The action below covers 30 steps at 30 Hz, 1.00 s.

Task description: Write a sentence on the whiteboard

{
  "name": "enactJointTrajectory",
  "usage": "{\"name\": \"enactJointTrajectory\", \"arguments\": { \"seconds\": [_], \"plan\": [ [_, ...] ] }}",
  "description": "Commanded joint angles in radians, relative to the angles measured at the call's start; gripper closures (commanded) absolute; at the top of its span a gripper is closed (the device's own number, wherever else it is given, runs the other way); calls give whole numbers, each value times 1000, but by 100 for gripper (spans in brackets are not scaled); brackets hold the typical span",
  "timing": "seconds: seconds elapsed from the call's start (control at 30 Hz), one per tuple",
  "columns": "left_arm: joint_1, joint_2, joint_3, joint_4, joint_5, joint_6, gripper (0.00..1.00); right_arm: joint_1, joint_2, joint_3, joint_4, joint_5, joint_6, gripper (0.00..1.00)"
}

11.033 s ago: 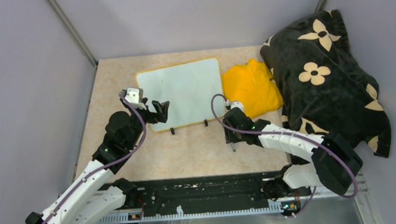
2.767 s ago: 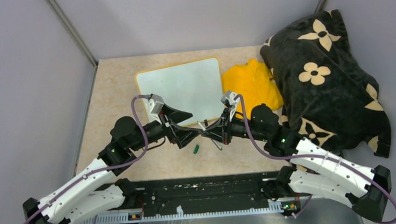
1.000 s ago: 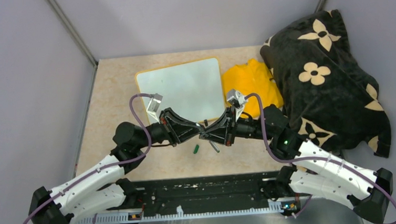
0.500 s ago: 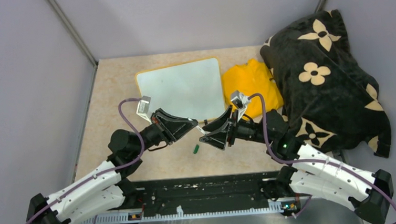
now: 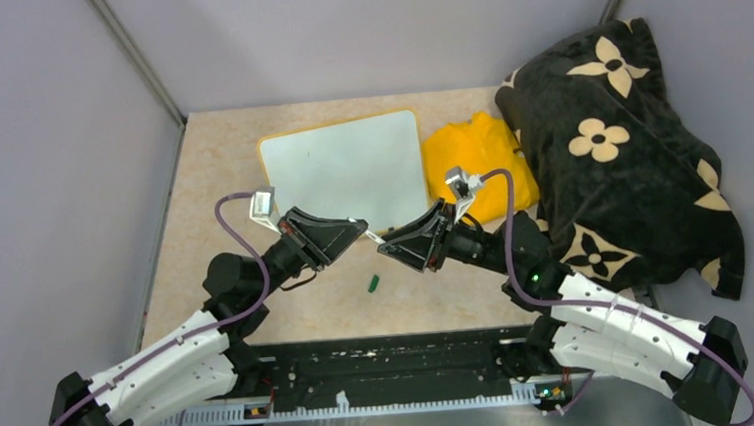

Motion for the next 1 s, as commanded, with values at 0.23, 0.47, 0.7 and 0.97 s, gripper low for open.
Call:
{"name": "enactJointTrajectory", "arguments": {
  "seconds": [0.23,0.47,0.7,0.97],
  "plan": [
    [-4,-31,-14,23,-22,-8,100,2,31,39,53,-47,18,79],
    [-5,-44,-8,-12,-6,-5,63,2,36,60,34,-76,-9,100],
    [-4,-45,-1,-11,23,3,60,2,36,76,2,-106,-39,100],
    [-5,-6,11,27,84,-2,80,2,49,79,12,-125,-40,100]
  ]
}}
